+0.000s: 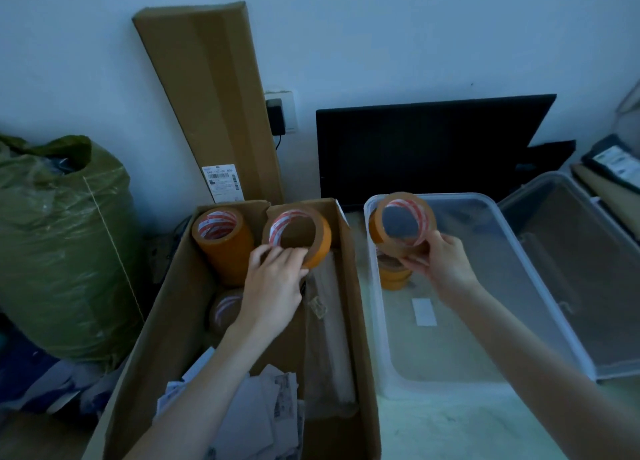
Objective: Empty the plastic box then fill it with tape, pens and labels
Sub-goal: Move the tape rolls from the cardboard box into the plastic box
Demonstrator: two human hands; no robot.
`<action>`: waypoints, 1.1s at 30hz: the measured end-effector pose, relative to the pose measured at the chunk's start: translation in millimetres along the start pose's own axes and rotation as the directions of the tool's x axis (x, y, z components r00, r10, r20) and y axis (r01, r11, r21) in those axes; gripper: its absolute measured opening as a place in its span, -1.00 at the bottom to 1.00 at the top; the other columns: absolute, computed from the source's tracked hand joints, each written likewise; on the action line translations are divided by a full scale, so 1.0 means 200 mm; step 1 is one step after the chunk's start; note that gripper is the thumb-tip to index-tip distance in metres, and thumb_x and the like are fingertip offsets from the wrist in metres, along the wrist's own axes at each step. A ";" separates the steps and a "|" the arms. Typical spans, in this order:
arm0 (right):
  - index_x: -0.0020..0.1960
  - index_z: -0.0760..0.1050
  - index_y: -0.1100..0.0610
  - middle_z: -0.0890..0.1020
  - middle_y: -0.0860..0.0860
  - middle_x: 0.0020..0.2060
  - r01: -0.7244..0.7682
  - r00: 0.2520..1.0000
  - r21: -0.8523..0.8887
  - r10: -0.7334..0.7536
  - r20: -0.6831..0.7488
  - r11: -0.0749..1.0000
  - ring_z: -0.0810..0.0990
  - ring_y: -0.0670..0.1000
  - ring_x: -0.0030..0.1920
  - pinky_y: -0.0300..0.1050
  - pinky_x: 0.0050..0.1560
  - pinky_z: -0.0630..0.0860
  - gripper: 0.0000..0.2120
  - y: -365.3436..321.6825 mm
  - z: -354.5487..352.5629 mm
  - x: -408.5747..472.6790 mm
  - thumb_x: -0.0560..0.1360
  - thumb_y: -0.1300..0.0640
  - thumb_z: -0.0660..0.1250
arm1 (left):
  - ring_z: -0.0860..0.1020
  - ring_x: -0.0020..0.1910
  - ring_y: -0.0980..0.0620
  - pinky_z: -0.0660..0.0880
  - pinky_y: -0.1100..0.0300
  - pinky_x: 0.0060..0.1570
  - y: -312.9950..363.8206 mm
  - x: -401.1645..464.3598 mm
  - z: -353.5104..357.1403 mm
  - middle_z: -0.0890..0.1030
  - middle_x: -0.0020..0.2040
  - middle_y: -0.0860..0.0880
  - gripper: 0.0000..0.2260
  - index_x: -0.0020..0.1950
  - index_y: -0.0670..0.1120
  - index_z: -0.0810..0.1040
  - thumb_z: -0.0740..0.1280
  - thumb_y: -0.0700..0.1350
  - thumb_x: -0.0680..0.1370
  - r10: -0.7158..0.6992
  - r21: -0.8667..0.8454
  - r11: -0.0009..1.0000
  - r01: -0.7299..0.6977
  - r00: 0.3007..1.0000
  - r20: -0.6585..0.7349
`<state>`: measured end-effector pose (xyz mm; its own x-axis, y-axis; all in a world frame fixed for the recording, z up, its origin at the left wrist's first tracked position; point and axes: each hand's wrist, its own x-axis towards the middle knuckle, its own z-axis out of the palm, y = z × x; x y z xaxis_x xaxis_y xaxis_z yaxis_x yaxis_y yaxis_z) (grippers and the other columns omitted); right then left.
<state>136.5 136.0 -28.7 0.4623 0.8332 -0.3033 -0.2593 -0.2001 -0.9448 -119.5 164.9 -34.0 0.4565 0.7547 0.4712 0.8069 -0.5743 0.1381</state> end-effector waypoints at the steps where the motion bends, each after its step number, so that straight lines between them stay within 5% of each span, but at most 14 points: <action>1: 0.06 0.47 0.32 0.62 0.20 -0.12 -0.005 0.999 -0.075 0.001 -0.054 0.997 0.67 0.13 -0.09 -0.06 -0.15 0.64 -0.74 0.01 -0.02 0.06 0.62 0.20 0.07 | 0.60 0.02 -0.03 0.37 -0.03 0.22 0.02 0.02 0.01 0.67 -0.06 -0.03 -0.77 0.08 -0.13 0.59 0.45 -0.22 0.43 0.018 -0.002 1.000 -0.018 1.000 -0.004; 6: 0.08 0.45 0.25 0.55 0.20 -0.05 -0.095 0.982 -0.494 0.000 -0.190 0.864 0.58 0.23 -0.02 0.24 0.04 0.57 -0.66 0.12 -0.07 0.26 0.61 0.01 0.05 | 0.61 0.01 -0.04 0.40 -0.04 0.19 0.06 0.08 0.05 0.67 -0.06 -0.04 -0.76 0.06 -0.13 0.59 0.47 -0.22 0.42 0.064 -0.004 0.998 -0.064 0.998 0.006; 11: 0.23 0.46 0.33 0.55 0.29 0.13 -0.143 0.981 -0.721 0.002 -0.192 0.678 0.53 0.29 0.14 0.03 0.13 0.45 -0.59 0.15 -0.04 0.37 0.65 0.05 0.02 | 0.63 -0.01 -0.05 0.44 -0.05 0.16 0.06 0.12 0.09 0.68 -0.08 -0.04 -0.74 0.05 -0.14 0.60 0.50 -0.22 0.39 0.086 0.009 0.996 -0.086 0.996 0.022; 16: 0.29 0.43 0.29 0.49 0.28 0.25 -0.172 0.983 -0.822 0.046 -0.176 0.543 0.49 0.29 0.21 0.04 0.18 0.43 -0.64 0.22 0.02 0.45 0.61 0.16 0.03 | 0.64 -0.02 -0.06 0.47 -0.07 0.13 0.06 0.13 0.12 0.68 -0.09 -0.06 -0.72 0.05 -0.16 0.61 0.52 -0.22 0.36 0.084 0.020 0.996 -0.084 0.996 0.029; 23: 0.30 0.49 0.21 0.56 0.25 0.20 -0.122 0.991 -0.680 0.056 -0.118 0.723 0.51 0.23 0.20 0.00 0.20 0.42 -0.63 0.23 -0.05 0.49 0.64 0.06 0.09 | 0.64 -0.01 -0.05 0.48 -0.08 0.12 0.07 0.13 0.13 0.68 -0.08 -0.03 -0.69 0.05 -0.13 0.61 0.53 -0.23 0.34 0.102 0.016 0.995 -0.103 0.993 0.056; 27: 0.37 0.44 0.17 0.54 0.14 0.27 0.110 0.983 -0.558 -0.174 -0.062 0.822 0.46 0.14 0.32 0.02 0.37 0.36 -0.65 0.15 -0.05 0.43 0.60 0.15 0.20 | 0.61 0.02 -0.08 0.49 -0.07 0.09 0.06 0.14 0.12 0.66 -0.05 -0.05 -0.67 0.08 -0.14 0.61 0.54 -0.25 0.34 0.157 0.059 0.985 -0.160 0.986 0.049; 30: 0.32 0.48 0.11 0.59 0.06 0.20 0.229 0.968 -0.402 -0.249 0.003 0.886 0.54 0.06 0.23 0.04 0.31 0.44 -0.68 0.04 0.01 0.33 0.58 0.11 0.25 | 0.59 0.06 -0.09 0.40 -0.03 0.17 0.07 0.14 0.11 0.65 -0.01 -0.05 -0.63 0.11 -0.13 0.61 0.52 -0.28 0.33 0.194 0.069 0.978 -0.197 0.980 0.046; 33: 0.30 0.46 0.09 0.63 0.08 0.08 0.212 0.966 -0.272 -0.160 0.201 0.939 0.63 0.07 0.07 0.03 0.13 0.59 -0.67 -0.06 0.05 0.16 0.57 0.04 0.28 | 0.58 0.07 -0.09 0.27 0.03 0.20 0.09 0.13 0.10 0.64 0.00 -0.05 -0.59 0.12 -0.13 0.59 0.52 -0.31 0.29 0.262 0.060 0.963 -0.264 0.964 0.047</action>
<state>145.7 170.5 -26.0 0.3176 0.9410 -0.1170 0.0855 -0.1513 -0.9848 -85.7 181.0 -35.6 0.6688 0.5922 0.4494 0.6787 -0.7331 -0.0440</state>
